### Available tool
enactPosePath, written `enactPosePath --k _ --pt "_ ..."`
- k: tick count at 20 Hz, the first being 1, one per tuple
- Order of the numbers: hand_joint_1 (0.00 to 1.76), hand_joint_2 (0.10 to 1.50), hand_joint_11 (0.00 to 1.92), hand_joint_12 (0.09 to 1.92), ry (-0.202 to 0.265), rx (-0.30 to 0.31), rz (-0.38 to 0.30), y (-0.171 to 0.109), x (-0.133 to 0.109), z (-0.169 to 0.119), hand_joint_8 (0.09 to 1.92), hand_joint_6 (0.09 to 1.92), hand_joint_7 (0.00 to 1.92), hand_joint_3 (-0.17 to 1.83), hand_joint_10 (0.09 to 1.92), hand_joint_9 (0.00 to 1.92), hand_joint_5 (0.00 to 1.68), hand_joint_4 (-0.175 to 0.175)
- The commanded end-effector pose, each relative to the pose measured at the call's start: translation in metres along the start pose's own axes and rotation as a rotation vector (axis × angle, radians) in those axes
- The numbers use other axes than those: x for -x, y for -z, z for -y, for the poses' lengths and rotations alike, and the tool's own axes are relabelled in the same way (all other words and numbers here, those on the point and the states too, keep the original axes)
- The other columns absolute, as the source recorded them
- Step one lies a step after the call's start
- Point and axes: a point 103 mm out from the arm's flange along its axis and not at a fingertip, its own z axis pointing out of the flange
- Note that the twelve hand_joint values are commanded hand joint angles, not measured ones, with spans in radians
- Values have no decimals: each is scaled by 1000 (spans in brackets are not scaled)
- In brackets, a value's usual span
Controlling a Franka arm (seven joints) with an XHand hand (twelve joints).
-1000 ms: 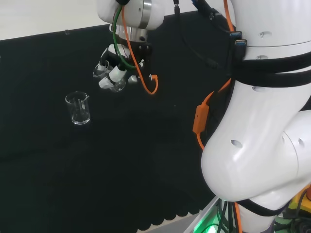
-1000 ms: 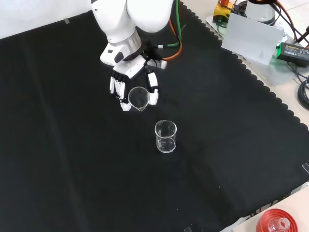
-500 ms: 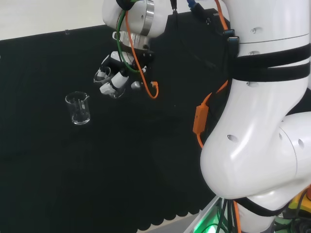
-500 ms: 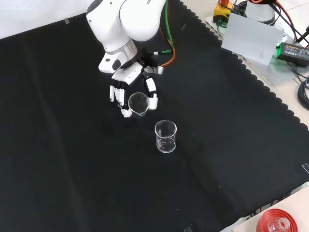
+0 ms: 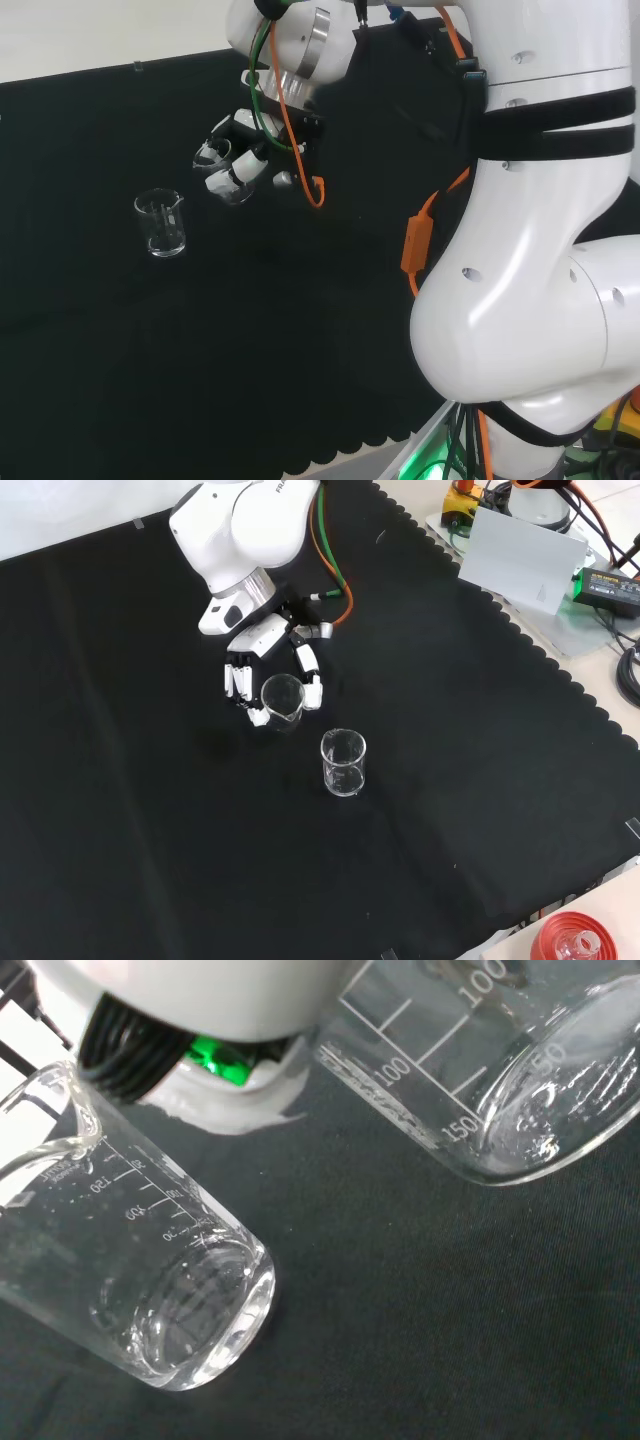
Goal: Place the beaker back on the table.
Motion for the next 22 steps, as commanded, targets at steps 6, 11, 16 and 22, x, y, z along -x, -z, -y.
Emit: enactPosePath --k 6,11,16,22 --pt "1152 684 801 1090 18 53 -51 -12 -1 6 87 417 1454 542 182 1284 1382 139" --pt "1152 684 799 1089 16 58 -69 -16 1 6 87 417 1454 541 181 1283 1383 141" --pt "1151 684 798 1089 18 51 -82 -20 3 3 87 416 1455 540 180 1284 1383 144" --pt "1150 684 797 1089 22 41 -83 -21 9 -3 87 414 1455 539 179 1285 1384 149"
